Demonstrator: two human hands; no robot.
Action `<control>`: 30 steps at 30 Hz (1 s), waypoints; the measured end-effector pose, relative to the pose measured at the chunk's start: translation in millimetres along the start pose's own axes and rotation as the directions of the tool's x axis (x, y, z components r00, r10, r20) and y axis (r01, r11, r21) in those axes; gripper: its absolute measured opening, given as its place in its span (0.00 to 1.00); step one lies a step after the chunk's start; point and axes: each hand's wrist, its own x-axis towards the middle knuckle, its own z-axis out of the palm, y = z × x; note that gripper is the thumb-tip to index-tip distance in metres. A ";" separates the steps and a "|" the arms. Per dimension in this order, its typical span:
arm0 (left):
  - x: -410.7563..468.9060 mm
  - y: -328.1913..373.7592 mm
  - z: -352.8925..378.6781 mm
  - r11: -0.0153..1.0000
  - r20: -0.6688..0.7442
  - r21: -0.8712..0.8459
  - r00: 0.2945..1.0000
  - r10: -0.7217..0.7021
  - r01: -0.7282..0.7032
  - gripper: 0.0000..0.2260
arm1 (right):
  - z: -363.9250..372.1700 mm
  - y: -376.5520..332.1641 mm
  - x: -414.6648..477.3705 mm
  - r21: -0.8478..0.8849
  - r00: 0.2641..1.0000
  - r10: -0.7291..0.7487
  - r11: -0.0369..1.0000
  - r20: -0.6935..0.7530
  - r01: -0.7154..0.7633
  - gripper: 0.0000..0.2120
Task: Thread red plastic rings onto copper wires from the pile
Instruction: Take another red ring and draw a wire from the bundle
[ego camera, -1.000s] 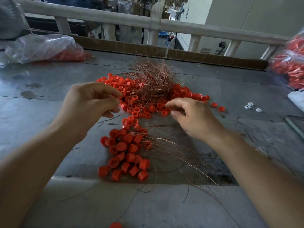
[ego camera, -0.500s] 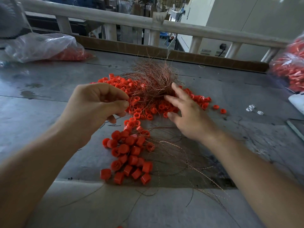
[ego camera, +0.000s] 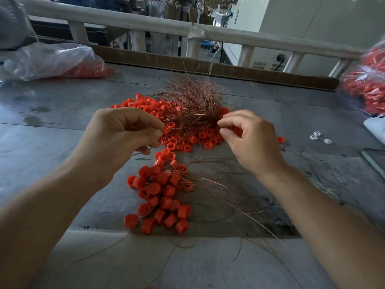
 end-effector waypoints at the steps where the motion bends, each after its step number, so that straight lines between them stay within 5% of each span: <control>1: -0.1 0.0 0.8 1.000 0.003 0.009 1.000 0.003 -0.003 0.10 | -0.1 0.5 0.4 -0.012 1.000 -0.008 1.000 0.019 0.008 0.09; 6: 0.0 -0.8 2.1 1.000 0.003 0.024 1.000 0.002 -0.002 0.10 | 5.8 -3.7 -1.7 -0.005 0.974 -0.113 0.993 0.196 0.116 0.17; 12: 0.6 -2.2 1.5 1.000 0.012 0.009 1.000 -0.016 0.016 0.09 | 1.8 -6.7 -0.6 0.059 0.994 -0.075 0.996 0.081 0.071 0.15; 17: 0.4 -2.3 0.8 1.000 0.023 0.001 1.000 -0.013 0.012 0.10 | 6.4 -8.0 -3.3 0.070 0.970 -0.106 0.993 0.219 0.093 0.19; 26: 0.1 -2.6 1.2 1.000 0.033 0.019 0.999 -0.010 0.009 0.09 | -1.6 -7.7 -4.2 0.102 0.997 -0.079 0.992 -0.018 0.080 0.10; 30: 0.1 -2.4 1.9 0.999 0.037 0.034 0.999 -0.004 0.003 0.09 | 1.3 -4.8 -2.0 0.020 0.977 -0.090 0.996 0.191 0.088 0.17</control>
